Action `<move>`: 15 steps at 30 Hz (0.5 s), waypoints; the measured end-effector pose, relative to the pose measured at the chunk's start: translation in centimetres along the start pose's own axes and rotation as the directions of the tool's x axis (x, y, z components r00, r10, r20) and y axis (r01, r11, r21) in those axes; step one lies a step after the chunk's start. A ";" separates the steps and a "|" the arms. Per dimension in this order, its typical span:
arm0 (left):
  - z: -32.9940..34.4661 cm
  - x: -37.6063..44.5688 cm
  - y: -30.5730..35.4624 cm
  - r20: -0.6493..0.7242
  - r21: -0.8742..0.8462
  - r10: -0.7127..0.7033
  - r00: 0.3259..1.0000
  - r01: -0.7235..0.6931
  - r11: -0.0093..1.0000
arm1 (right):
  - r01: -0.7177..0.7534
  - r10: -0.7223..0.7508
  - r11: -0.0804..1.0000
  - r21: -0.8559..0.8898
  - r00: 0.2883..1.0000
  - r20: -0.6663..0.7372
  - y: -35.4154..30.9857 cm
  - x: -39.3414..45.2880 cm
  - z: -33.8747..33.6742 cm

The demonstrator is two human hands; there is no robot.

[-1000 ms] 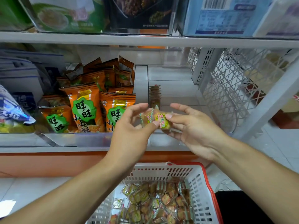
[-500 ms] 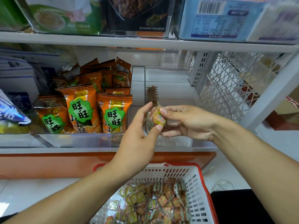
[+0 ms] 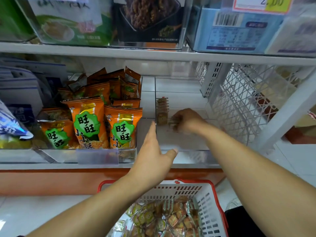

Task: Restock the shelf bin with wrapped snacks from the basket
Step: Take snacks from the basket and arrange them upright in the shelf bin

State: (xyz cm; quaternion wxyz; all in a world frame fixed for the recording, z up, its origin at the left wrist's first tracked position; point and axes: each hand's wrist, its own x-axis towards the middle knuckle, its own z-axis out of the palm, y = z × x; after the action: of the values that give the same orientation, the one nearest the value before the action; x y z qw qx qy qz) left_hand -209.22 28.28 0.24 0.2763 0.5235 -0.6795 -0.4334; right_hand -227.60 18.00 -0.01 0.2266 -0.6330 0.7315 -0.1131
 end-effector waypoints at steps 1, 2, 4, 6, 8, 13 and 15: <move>0.1 0.0 -0.1 -0.006 -0.003 0.010 1.000 -0.010 1.000 | 0.015 -0.015 0.999 -0.045 1.000 -0.010 -0.3 0.4 0.8; 0.1 0.0 -0.2 -0.011 -0.006 0.025 1.000 -0.025 1.000 | 0.036 -0.037 0.998 -0.052 0.999 -0.027 -0.6 0.8 1.4; 0.1 0.0 -0.4 -0.011 -0.014 0.039 0.999 -0.040 0.999 | 0.085 -0.085 0.996 -0.005 0.994 -0.073 -1.2 1.5 2.1; -0.1 0.1 -0.6 -0.007 -0.015 0.047 0.999 -0.047 0.999 | 0.107 -0.104 0.994 0.019 0.987 -0.118 -1.6 2.2 2.6; -0.3 0.1 -0.7 -0.007 0.002 0.045 0.999 -0.045 0.999 | 0.060 -0.056 0.998 0.025 0.988 -0.145 -1.3 2.9 3.1; -0.7 -0.1 -0.9 0.022 -0.005 0.023 0.999 -0.022 1.000 | -0.096 0.107 0.991 0.095 0.987 -0.118 -0.7 3.7 3.7; -0.8 -0.2 -0.8 0.032 -0.005 0.029 0.999 -0.028 1.000 | -0.092 0.105 0.989 0.115 0.989 -0.108 -0.7 3.7 3.8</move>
State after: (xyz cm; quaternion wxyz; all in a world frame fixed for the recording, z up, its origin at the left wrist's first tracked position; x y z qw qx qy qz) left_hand -208.13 28.18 -0.11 0.2727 0.5061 -0.6903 -0.4394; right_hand -225.52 14.75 -3.72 0.2244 -0.5752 0.7664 -0.1775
